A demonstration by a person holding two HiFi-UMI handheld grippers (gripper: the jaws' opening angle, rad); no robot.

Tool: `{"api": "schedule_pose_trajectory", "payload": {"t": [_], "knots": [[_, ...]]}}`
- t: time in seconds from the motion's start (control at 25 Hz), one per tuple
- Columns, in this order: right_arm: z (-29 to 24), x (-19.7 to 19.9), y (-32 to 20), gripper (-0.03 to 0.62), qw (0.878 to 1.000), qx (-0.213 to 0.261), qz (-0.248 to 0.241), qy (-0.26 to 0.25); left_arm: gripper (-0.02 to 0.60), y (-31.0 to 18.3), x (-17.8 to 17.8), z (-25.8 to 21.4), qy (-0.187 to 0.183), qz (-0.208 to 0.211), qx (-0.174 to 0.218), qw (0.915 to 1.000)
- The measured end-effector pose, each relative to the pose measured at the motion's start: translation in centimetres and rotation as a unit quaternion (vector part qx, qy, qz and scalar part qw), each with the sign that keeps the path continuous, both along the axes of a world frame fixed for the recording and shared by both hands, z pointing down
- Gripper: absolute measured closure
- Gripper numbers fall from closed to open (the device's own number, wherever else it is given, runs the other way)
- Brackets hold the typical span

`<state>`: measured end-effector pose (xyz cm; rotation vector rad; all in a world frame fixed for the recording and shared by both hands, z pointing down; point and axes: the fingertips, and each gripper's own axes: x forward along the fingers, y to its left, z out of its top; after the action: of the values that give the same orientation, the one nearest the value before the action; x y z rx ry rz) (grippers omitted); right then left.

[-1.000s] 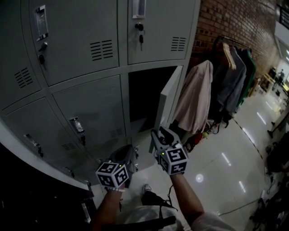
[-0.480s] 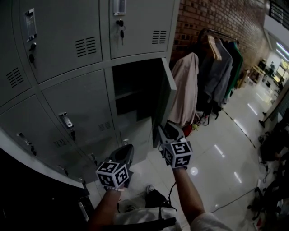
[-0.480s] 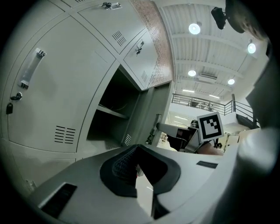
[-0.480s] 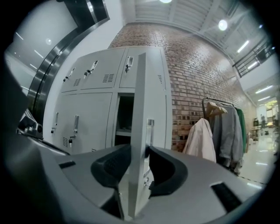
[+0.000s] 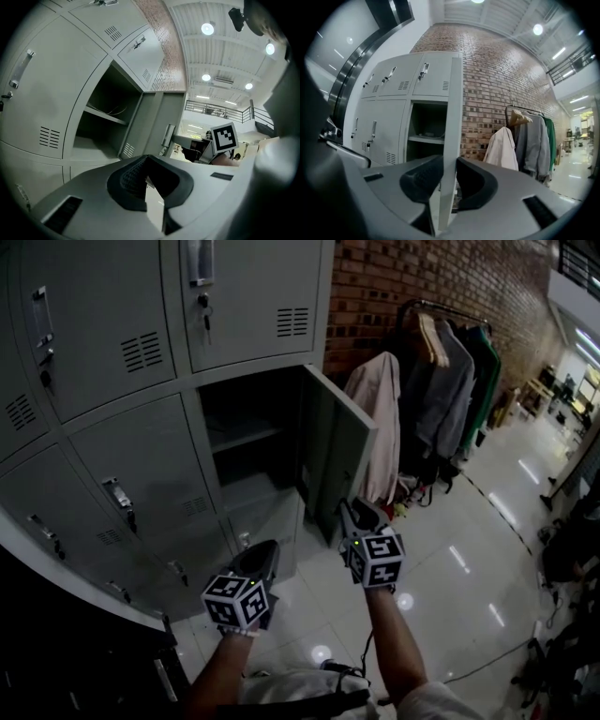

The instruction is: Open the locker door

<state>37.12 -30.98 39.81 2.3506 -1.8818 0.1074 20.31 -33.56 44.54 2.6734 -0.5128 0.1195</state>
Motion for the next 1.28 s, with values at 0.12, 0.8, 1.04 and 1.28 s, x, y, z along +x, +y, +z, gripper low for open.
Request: {"api": "schedule_pose_trajectory", "payload": {"t": [0.12,0.8,1.04,1.28], "knots": [[0.0,2.6,0.7,0.499,1.000,-0.002,-0.007,-0.004,0.591,0.7,1.7,-0.2,0.001,-0.011,0.001,0.9999],[0.1,13.2,-0.4,0.499,0.999,0.004,-0.049,-0.019,0.591,3.3,6.8,0.5,-0.028,-0.080,0.005,0.9964],[0.2,12.4,-0.2,0.477,0.998,0.003,-0.067,0.006,0.591,4.2,7.1,1.1,-0.035,-0.099,-0.002,0.9945],[-1.1,10.9,2.7,0.422,0.996,0.025,-0.089,0.014,0.591,5.7,6.3,2.3,-0.050,-0.131,-0.020,0.9899]]}}
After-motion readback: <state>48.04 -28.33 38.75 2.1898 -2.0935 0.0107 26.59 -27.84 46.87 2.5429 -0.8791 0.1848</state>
